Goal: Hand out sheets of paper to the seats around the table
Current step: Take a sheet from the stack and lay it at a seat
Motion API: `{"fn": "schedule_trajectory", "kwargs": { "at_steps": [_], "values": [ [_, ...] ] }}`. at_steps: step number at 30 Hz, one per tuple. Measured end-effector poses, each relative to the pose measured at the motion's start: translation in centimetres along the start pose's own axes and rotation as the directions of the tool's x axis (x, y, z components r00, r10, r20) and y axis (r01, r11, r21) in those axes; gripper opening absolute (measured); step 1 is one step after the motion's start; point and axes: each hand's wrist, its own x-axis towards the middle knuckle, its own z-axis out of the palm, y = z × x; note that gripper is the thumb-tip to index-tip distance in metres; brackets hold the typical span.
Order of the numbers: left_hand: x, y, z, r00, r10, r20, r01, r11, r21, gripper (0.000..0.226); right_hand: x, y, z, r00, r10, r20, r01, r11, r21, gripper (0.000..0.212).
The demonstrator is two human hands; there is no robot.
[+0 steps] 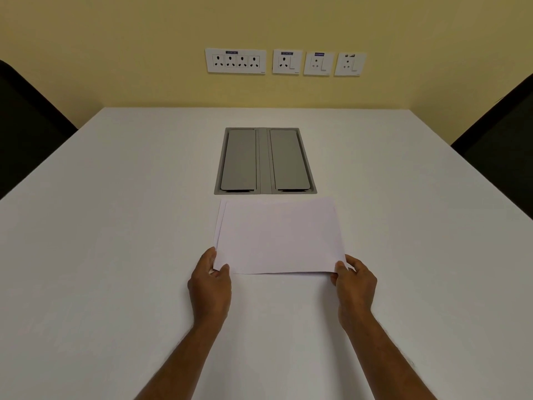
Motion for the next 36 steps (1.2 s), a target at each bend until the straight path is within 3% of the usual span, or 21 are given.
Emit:
{"fn": "schedule_trajectory", "kwargs": {
  "at_steps": [6, 13, 18, 23, 32, 36],
  "values": [
    [0.5, 0.2, 0.2, 0.998, -0.018, -0.066, 0.017, 1.000, -0.019, 0.043, 0.0, -0.2, 0.1, 1.000, -0.010, 0.009, 0.010, 1.000, -0.021, 0.021],
    [0.5, 0.6, 0.3, 0.979, 0.092, -0.184, -0.085, 0.995, 0.044, 0.026, 0.3, -0.3, 0.1, 0.995, -0.081, 0.050, 0.083, 0.995, -0.058, 0.023],
    [0.8, 1.0, 0.7, 0.989, -0.026, -0.144, 0.007, 0.992, -0.129, 0.022, 0.0, -0.6, -0.6, 0.994, -0.105, 0.040, 0.110, 0.985, -0.136, 0.036],
    [1.2, 1.5, 0.8, 0.957, -0.250, -0.150, 0.166, 0.890, -0.425, 0.023, -1.7, -0.5, -1.5, 0.958, -0.240, -0.157, 0.181, 0.931, -0.317, 0.044],
    [0.8, 2.1, 0.0, 0.890, -0.450, -0.079, 0.319, 0.735, -0.598, 0.025, -1.7, -0.7, -1.5, 0.991, 0.061, -0.121, -0.085, 0.975, -0.204, 0.051],
    [0.4, 1.6, -0.4, 0.871, -0.490, -0.046, 0.363, 0.703, -0.612, 0.024, -1.5, -1.3, -1.4, 0.992, 0.109, -0.066, -0.116, 0.987, -0.109, 0.033]
  ]
}}
